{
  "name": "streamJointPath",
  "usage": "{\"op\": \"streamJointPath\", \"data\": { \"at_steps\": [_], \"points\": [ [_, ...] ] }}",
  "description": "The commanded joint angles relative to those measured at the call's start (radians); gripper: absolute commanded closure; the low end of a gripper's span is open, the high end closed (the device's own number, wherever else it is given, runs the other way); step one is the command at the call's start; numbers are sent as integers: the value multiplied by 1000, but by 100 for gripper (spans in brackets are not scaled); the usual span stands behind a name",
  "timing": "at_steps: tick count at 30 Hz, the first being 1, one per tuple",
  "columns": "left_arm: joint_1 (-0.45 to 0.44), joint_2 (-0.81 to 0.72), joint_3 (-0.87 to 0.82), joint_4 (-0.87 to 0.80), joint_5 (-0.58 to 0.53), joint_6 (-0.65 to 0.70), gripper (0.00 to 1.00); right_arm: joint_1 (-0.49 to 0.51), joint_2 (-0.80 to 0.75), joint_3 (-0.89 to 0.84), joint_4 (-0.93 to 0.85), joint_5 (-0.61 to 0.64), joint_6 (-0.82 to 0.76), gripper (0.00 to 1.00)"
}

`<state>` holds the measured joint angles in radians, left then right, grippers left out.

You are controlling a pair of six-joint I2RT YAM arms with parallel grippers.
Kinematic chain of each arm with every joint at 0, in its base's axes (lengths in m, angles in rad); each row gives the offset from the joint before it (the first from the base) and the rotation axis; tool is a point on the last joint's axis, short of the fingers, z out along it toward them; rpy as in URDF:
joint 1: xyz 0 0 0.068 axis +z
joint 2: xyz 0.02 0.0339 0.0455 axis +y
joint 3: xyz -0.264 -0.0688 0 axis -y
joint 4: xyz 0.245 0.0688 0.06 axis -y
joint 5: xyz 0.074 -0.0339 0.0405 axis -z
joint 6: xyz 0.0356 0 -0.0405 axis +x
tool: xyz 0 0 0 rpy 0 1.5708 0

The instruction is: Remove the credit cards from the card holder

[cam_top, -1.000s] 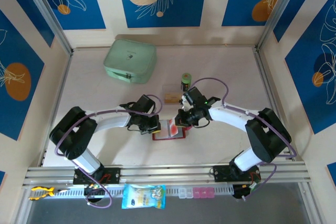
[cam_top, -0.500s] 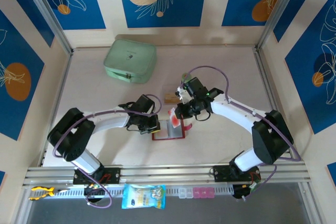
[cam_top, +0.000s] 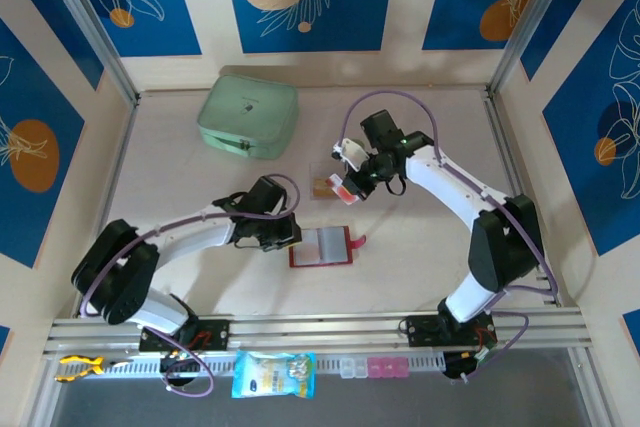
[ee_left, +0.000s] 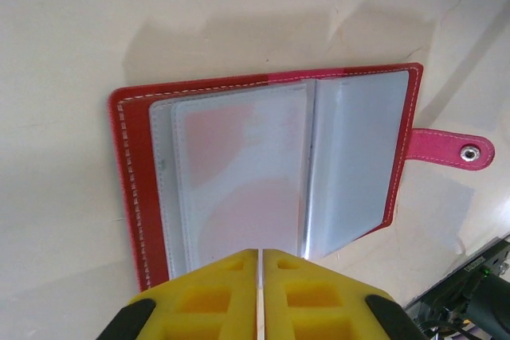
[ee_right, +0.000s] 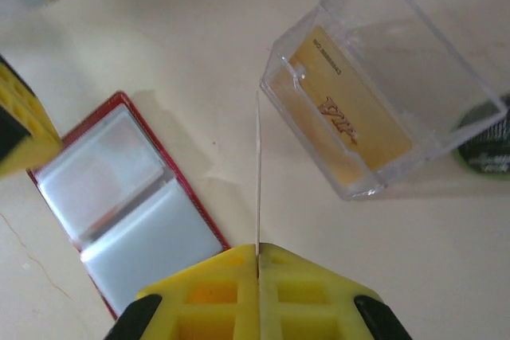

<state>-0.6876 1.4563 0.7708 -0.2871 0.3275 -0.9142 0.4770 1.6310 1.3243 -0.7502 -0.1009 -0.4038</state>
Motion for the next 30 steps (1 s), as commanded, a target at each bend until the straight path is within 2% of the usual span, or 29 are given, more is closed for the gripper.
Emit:
{"op": "streamJointPath", "data": {
  "at_steps": [1, 9, 18, 30],
  "points": [
    [26, -43, -30, -37, -24, 10, 90, -14, 54, 105, -89, -10, -254, 100],
    [66, -86, -67, -46, -18, 12, 89, -36, 274, 400, -237, -48, -433, 100],
    [115, -115, -80, -72, -7, 31, 89, -58, 468, 659, -352, -78, -493, 100],
    [160, -132, -102, -86, 4, 40, 89, -75, 581, 719, -426, -95, -574, 100]
  ]
}}
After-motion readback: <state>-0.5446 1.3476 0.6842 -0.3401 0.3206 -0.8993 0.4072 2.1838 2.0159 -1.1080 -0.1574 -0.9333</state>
